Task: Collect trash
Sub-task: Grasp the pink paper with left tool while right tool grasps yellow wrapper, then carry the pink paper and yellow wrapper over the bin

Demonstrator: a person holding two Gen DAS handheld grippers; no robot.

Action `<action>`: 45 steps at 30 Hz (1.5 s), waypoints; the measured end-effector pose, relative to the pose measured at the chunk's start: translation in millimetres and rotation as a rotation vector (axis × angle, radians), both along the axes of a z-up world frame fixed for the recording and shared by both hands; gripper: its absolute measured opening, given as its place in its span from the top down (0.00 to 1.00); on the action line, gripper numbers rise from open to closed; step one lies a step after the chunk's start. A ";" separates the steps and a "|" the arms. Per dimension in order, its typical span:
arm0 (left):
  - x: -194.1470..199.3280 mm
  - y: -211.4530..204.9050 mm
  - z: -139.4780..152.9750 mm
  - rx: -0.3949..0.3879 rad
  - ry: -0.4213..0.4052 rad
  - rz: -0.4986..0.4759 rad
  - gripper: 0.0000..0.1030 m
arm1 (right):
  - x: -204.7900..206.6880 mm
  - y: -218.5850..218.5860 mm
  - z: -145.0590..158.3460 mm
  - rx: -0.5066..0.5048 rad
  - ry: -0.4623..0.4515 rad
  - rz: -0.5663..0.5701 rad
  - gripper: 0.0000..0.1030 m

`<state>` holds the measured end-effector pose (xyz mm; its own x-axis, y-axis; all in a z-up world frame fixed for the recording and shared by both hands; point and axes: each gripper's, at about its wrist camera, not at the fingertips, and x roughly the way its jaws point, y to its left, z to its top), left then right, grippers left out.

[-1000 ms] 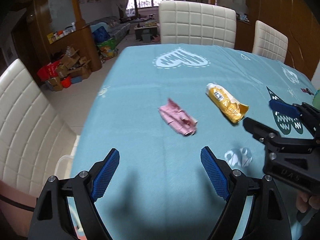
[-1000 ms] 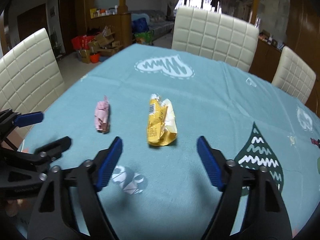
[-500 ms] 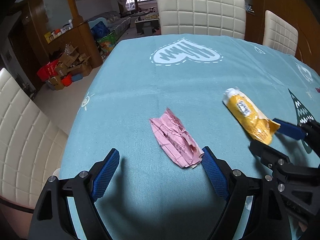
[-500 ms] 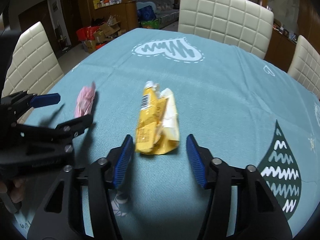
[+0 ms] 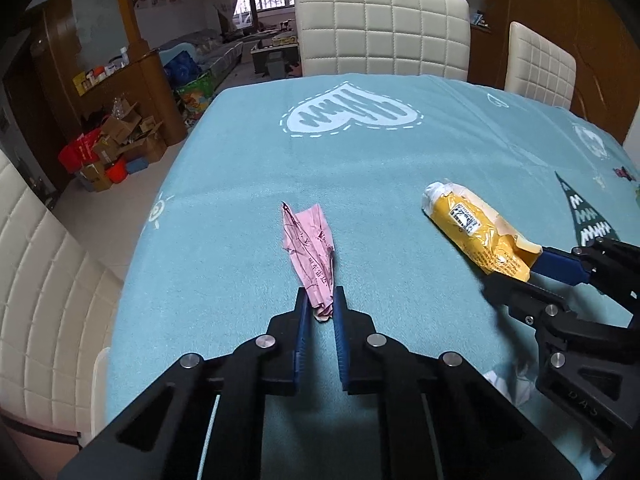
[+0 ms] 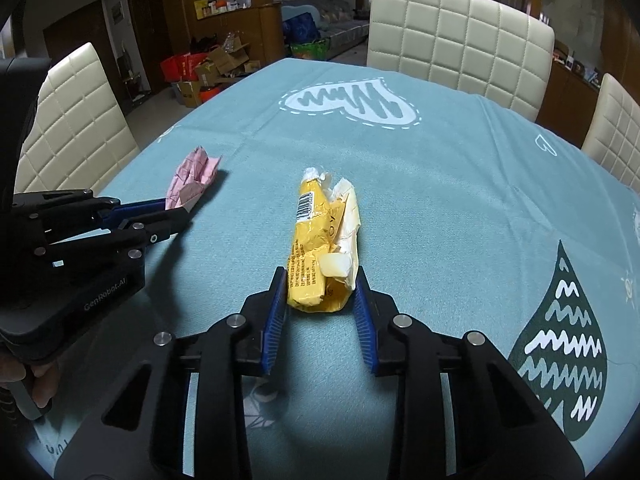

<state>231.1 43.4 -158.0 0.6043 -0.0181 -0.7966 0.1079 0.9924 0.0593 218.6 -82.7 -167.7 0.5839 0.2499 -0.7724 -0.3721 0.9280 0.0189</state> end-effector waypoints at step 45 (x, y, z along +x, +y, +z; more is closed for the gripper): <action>-145.4 178.9 37.7 -0.009 -0.124 0.267 0.89 | -115.4 203.9 53.1 -0.070 -0.122 0.359 0.70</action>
<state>85.8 222.3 -120.3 0.6812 0.1482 -0.7169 -0.1645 0.9852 0.0473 103.3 121.2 -114.6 0.5574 0.4037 -0.7255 -0.6691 0.7358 -0.1045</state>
